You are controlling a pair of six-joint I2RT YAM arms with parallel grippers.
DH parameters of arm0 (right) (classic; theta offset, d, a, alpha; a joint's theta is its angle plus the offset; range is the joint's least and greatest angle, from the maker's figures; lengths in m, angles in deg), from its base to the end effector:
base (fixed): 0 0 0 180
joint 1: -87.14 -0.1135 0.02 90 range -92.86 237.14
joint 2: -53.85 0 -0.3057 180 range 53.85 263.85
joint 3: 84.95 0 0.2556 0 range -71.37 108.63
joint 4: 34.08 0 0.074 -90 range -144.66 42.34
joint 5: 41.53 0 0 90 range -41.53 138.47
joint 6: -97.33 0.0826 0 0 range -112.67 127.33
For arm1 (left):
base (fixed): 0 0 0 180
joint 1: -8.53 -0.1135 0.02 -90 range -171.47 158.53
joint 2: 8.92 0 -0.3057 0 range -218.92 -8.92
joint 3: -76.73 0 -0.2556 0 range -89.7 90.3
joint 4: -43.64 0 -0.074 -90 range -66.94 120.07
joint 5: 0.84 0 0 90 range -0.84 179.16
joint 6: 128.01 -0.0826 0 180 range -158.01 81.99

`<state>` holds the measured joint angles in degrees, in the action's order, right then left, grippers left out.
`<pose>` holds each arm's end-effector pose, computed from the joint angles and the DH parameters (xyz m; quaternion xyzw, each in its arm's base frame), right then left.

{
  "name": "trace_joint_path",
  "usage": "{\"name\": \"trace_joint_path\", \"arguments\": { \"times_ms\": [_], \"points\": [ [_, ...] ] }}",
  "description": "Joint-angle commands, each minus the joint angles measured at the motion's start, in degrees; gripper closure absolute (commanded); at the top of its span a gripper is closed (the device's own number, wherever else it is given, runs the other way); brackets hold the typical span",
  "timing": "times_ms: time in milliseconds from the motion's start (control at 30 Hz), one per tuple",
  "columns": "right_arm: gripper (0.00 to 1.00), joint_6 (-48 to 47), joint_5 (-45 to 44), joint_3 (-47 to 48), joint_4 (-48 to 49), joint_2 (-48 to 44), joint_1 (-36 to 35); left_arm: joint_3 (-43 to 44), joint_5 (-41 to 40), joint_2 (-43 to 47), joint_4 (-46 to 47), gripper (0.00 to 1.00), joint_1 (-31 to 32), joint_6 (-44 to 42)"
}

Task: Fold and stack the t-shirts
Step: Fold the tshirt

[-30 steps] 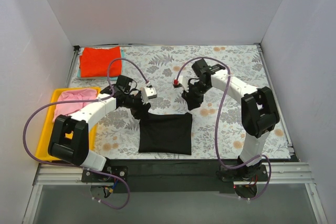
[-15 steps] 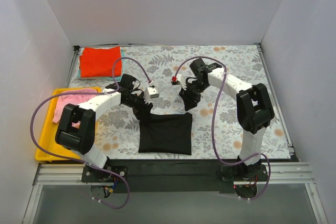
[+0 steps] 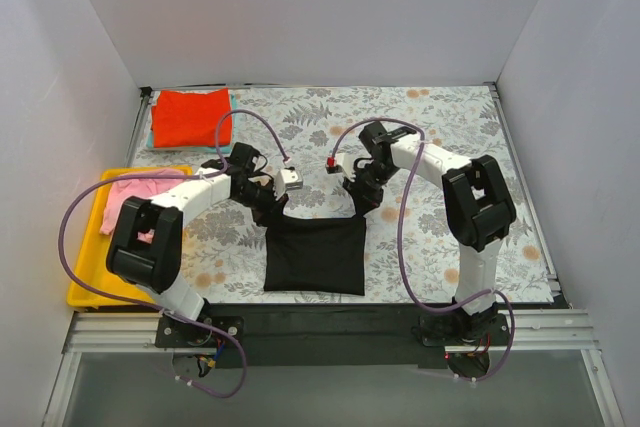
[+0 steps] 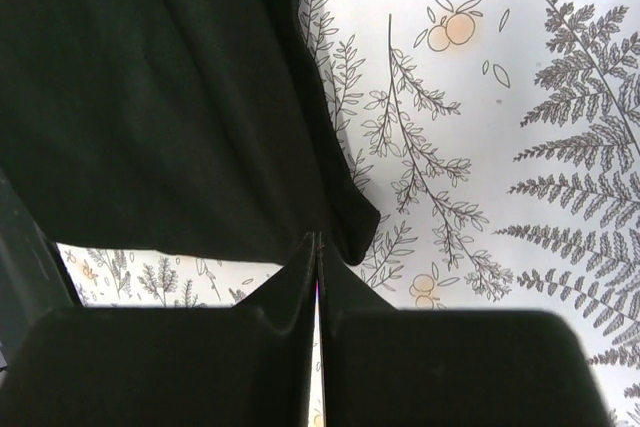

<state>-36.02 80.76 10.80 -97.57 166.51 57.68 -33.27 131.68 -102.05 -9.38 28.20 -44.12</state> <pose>0.3321 0.2382 0.1794 -0.5868 0.7566 0.2653 0.1133 0.2675 -0.1549 0.1874 0.2490 0.8921 -0.3707 0.0691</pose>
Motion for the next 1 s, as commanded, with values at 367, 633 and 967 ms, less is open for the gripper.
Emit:
{"name": "trace_joint_path", "arguments": {
  "times_ms": [367, 633, 967],
  "points": [
    [0.44, -0.59, 1.72, 2.46, -4.85, -5.18, -0.78, 2.64, 2.04, 7.34, -4.77, 1.0, 0.29, -2.86],
    [0.38, -1.65, -0.39, 4.84, -2.91, 0.62, -1.04, 2.11, 1.95, 6.11, -3.63, 1.0, 0.29, -3.73],
    [0.61, -2.7, 0.93, 2.56, -3.17, -0.59, -1.57, 1.67, 1.25, 5.58, -3.1, 1.0, 0.2, -4.26]
  ]
}}
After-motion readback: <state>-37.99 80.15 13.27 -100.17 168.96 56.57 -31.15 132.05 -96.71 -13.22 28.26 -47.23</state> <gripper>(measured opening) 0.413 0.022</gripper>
